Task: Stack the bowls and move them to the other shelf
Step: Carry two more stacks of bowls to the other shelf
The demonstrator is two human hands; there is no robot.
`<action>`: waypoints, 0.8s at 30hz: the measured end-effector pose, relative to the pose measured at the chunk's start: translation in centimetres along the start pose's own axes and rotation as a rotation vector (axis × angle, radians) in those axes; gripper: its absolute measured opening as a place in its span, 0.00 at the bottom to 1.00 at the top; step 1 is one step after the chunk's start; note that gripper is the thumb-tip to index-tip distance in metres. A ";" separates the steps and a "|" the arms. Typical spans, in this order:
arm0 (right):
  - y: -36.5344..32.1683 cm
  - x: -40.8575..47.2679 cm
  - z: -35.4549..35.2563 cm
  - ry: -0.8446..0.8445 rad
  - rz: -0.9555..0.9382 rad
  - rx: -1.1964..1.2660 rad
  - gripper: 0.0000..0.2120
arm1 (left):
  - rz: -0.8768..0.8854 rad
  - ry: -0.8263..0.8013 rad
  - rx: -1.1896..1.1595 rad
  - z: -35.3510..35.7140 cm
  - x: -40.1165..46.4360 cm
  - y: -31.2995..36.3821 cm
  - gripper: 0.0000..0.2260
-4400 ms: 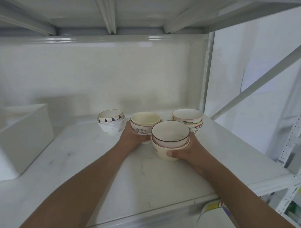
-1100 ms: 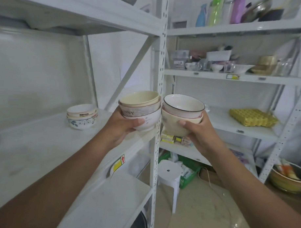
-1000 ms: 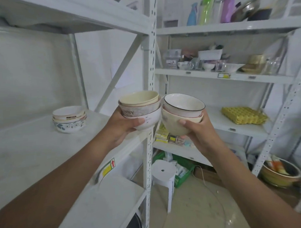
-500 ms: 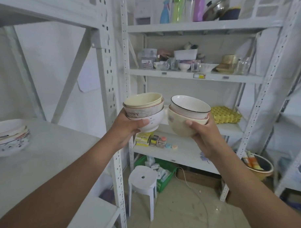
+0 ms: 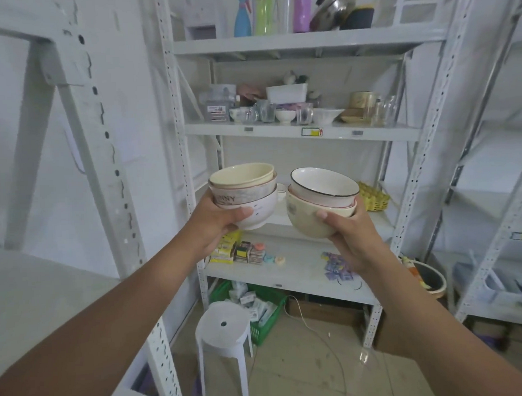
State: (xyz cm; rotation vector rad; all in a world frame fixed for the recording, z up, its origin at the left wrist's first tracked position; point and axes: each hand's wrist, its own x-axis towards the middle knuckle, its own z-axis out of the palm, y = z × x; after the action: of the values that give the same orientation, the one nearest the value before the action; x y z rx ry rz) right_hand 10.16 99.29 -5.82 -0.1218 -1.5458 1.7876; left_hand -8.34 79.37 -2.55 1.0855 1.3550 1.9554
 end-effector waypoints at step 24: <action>5.2 13.9 -6.1 0.227 -0.030 -0.038 0.53 | -0.043 -0.184 -0.107 -1.4 20.7 -8.4 0.37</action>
State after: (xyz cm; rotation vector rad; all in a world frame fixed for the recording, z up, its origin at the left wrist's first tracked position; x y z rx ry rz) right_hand 1.05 112.49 -6.55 -0.3079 -1.4125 1.6595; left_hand -20.94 97.76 -4.05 1.1442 1.1530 1.8258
